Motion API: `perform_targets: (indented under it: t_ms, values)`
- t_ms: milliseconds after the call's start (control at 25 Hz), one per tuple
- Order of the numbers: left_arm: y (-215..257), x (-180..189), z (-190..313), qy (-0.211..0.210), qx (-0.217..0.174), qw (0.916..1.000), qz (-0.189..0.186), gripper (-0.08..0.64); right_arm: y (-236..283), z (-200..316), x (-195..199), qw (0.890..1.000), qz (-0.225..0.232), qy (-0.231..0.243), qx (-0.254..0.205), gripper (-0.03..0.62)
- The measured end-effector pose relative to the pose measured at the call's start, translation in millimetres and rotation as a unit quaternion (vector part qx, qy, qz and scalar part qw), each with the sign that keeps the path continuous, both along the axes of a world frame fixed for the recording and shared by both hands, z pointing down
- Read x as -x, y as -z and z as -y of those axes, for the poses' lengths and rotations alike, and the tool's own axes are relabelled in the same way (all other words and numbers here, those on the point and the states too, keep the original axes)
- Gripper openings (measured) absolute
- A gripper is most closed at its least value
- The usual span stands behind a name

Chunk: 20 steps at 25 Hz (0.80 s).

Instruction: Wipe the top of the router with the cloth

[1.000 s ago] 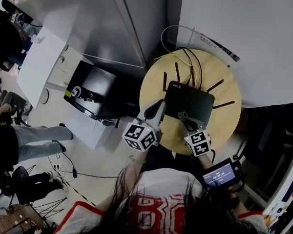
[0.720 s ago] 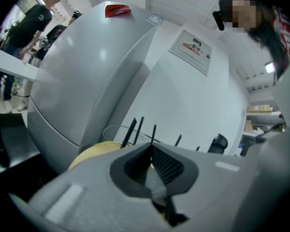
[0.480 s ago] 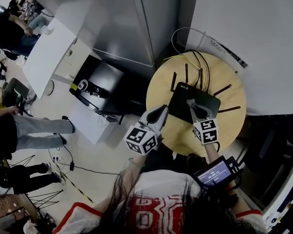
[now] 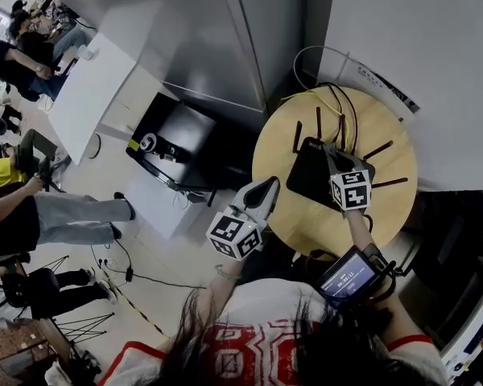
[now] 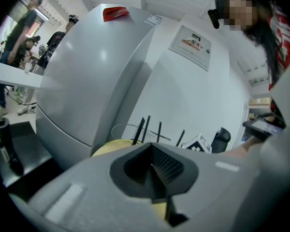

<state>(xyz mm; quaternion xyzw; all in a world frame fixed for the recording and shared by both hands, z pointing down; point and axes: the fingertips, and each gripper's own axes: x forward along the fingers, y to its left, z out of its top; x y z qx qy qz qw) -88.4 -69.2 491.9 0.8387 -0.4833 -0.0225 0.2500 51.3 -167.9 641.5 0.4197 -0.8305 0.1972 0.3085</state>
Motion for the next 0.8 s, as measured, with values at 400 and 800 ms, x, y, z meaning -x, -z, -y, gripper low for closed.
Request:
perform_targets:
  t_ms: [400,800]
  values:
    - [6.3,-2.4,6.8,-0.004,-0.005,0.9999,-0.007,0.002,2.5,-44.7,19.8,0.999,0.014,0.034,0.014,0.043]
    - [-5.7,-4.8,23.8,0.011,0.002,0.9997,-0.023,0.002,2.3,-136.9,58.4,0.991,0.040,0.119,0.048,0.043]
